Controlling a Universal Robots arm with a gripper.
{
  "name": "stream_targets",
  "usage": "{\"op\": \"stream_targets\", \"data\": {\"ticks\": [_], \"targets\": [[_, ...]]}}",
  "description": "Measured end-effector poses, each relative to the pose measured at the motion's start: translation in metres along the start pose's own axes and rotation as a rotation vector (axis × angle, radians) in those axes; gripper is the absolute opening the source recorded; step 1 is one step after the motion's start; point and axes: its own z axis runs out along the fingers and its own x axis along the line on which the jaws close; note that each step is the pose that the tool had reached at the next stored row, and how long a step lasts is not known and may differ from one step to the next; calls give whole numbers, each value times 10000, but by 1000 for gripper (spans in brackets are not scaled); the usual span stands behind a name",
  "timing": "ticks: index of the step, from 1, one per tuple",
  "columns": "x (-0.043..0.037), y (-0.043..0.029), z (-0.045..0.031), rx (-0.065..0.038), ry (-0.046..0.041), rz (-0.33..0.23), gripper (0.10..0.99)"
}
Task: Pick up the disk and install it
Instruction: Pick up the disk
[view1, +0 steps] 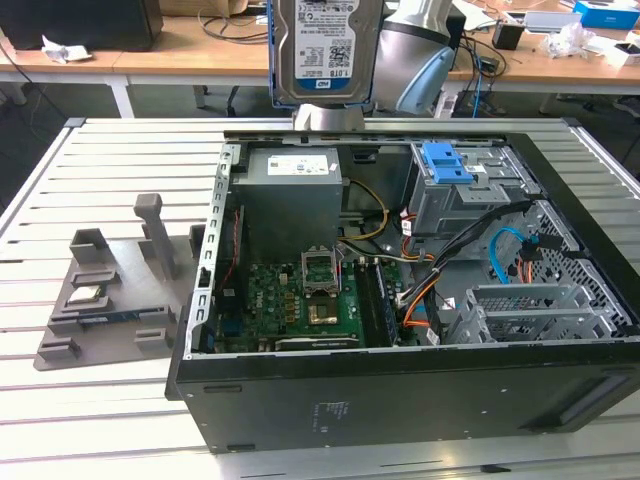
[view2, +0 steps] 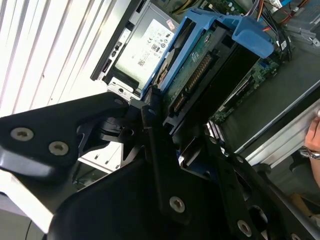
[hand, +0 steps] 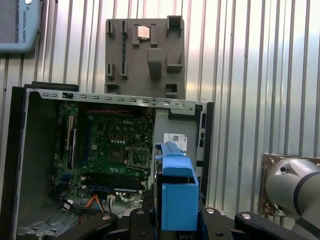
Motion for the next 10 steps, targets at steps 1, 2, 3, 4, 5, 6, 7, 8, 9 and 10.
{"op": "stream_targets", "data": {"ticks": [1,2,3,4,5,6,7,8,9,10], "targets": [[11,1,1,0,0,0,369],[29,2,2,0,0,0,369],[56,4,3,0,0,0,369],[75,5,4,0,0,0,369],[94,6,6,0,-1,0,369],[119,8,7,1,-1,-1,369],[132,8,8,0,0,0,369],[142,9,9,0,0,0,369],[160,11,11,1,-1,1,369],[178,12,12,0,0,0,369]]}}
